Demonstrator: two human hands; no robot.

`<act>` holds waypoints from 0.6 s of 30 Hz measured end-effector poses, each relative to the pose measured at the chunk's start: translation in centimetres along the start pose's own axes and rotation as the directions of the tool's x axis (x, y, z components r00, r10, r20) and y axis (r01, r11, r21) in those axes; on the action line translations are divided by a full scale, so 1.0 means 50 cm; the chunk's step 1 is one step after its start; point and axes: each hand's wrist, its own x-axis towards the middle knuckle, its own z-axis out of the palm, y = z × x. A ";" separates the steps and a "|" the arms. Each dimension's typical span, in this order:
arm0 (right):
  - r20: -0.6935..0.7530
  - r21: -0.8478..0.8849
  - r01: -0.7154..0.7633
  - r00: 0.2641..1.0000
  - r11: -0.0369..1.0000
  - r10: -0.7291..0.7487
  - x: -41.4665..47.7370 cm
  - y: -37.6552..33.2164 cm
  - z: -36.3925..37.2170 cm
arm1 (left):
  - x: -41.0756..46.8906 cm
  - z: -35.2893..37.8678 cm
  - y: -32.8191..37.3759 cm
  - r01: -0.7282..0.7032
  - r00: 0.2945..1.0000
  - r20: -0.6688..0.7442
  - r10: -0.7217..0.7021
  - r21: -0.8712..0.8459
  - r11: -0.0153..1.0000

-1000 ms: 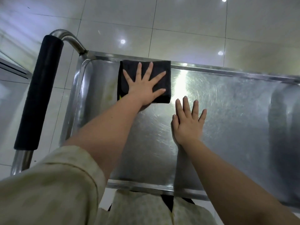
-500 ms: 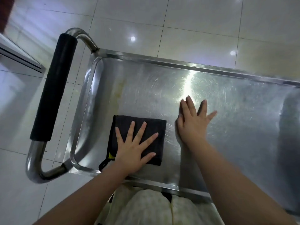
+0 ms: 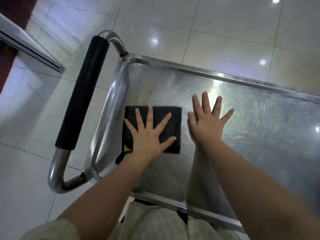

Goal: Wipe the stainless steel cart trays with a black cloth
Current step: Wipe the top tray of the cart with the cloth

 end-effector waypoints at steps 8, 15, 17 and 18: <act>-0.008 -0.033 0.000 1.000 0.999 -0.001 0.009 -0.003 0.004 | 0.319 -0.093 -0.066 -0.016 0.996 0.089 0.014 0.018 1.000; -0.002 -0.002 0.006 1.000 1.000 -0.006 0.007 0.000 -0.002 | 0.079 -0.019 -0.031 -0.175 0.984 0.021 0.175 -0.002 0.984; -0.007 0.001 0.014 1.000 1.000 -0.014 0.005 0.002 -0.001 | -0.026 0.010 -0.028 -0.213 0.977 0.012 0.213 0.002 0.977; -0.008 -0.002 0.017 1.000 1.000 -0.017 0.005 0.003 0.000 | -0.064 0.019 -0.034 -0.210 0.978 0.018 0.210 0.004 0.978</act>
